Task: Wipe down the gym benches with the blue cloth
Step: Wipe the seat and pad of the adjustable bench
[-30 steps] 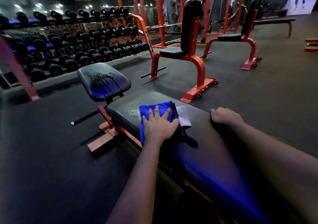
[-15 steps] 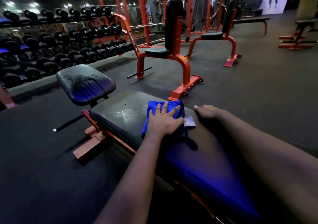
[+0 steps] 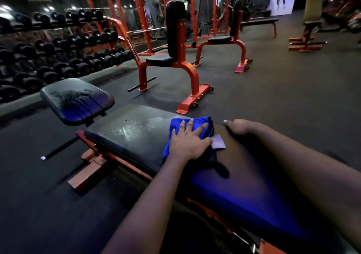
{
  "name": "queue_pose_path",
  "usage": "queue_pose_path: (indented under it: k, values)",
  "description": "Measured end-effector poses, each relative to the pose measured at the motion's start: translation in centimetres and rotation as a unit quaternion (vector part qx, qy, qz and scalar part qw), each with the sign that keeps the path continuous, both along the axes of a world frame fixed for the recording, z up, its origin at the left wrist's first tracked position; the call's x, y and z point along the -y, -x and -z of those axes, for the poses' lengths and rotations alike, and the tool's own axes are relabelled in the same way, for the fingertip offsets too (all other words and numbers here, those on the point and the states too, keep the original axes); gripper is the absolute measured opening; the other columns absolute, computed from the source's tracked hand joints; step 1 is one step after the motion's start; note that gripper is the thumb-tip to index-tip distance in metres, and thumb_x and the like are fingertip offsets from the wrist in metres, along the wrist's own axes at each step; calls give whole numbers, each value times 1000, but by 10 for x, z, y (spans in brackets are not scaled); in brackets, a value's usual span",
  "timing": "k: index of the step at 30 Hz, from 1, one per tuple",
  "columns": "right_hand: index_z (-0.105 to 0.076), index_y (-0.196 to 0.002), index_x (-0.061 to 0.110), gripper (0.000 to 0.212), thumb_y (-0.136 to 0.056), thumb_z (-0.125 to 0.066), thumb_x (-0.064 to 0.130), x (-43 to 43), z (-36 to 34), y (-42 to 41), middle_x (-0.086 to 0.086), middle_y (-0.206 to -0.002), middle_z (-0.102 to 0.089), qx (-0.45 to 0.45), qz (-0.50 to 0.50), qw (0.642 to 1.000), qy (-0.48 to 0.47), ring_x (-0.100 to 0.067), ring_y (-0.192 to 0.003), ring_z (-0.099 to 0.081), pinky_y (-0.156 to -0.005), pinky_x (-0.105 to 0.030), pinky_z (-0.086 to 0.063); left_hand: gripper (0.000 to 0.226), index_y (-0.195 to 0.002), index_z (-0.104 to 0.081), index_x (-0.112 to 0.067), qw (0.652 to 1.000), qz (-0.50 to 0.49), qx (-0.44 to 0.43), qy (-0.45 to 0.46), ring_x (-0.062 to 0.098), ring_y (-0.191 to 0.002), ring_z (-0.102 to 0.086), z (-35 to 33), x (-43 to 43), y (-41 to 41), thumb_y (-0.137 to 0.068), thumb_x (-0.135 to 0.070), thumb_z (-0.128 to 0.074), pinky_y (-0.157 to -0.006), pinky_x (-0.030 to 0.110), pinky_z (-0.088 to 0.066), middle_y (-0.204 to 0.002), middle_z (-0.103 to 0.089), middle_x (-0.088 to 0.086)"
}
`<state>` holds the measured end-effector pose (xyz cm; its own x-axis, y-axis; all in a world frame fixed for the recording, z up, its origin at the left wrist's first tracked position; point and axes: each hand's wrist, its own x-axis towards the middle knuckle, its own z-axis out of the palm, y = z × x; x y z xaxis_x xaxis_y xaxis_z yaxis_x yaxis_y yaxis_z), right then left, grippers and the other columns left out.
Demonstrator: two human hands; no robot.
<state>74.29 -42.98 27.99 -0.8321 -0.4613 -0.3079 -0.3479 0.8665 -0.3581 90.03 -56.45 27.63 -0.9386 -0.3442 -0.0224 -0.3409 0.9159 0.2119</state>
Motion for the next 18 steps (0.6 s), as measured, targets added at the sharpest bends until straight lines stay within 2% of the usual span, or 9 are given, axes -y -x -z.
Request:
queue_pose_path:
  k: [6, 8, 10, 13, 18]
  values:
    - [-40, -144, -4, 60, -108, -17, 38, 3, -9, -5, -21, -154, -34, -5, 27, 1000, -14, -32, -143, -33, -111, -30, -28, 66, -154, -15, -38, 996, -87, 4, -7, 20, -151, 7, -7, 64, -4, -95, -59, -35, -121, 46, 1, -165, -1, -2]
    - [-42, -144, -1, 61, -107, -20, 42, 12, -5, -1, -20, -154, -35, -14, 23, 999, -18, -32, -142, -35, -115, -35, -29, 67, -154, -16, -38, 995, -101, 2, -6, 19, -151, 5, -4, 72, -23, -95, -59, -36, -121, 45, -2, -165, -1, -3]
    - [-46, -142, 3, 63, -104, -24, 48, 32, -3, -1, -20, -152, -39, -41, 8, 999, -12, -34, -139, -40, -114, -41, -33, 67, -154, -15, -40, 995, -103, -8, 14, 20, -151, 3, 4, 66, -40, -94, -62, -36, -121, 44, -5, -165, -2, -3]
    - [-46, -142, 7, 61, -103, -26, 49, 69, -2, -3, -19, -150, -41, -58, -6, 998, -3, -34, -136, -43, -111, -40, -36, 71, -152, -17, -45, 993, -104, -31, 37, 19, -151, 1, 10, 57, -49, -89, -71, -35, -121, 44, -6, -165, -3, -4]
    - [-50, -138, 8, 60, -102, -22, 46, 92, 10, 5, -19, -147, -46, -81, -4, 997, -6, -34, -132, -48, -107, -42, -37, 75, -151, -14, -49, 996, -78, -13, 39, 21, -151, 0, 6, 86, -4, -85, -80, -31, -120, 46, -6, -165, -3, -2]
